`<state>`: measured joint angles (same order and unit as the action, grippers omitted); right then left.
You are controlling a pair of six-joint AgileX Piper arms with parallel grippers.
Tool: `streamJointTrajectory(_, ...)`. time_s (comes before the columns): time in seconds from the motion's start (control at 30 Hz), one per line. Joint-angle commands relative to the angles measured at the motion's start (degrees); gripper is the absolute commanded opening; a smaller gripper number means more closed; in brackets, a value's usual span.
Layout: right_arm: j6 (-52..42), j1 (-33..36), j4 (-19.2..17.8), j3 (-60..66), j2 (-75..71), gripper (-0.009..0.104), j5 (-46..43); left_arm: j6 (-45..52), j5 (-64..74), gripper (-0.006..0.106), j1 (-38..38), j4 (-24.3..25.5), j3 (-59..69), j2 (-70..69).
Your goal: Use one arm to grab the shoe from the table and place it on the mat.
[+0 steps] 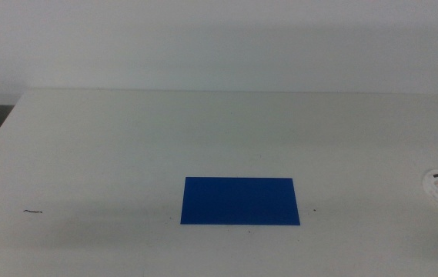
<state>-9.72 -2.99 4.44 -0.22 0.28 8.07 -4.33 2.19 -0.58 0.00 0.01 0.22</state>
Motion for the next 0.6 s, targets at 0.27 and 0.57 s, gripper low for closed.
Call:
streamJointTrajectory(0.27,-0.8,0.1,2.2,-9.0,1.5,0.093,17.5,-0.1,-0.6,0.094,0.0,0.0,0.0,-0.2)
streamJointTrajectory(0.57,-0.3,0.1,0.8,-38.7,27.8,0.093,35.2,-0.1,-0.6,0.094,0.0,0.0,0.0,-0.2)
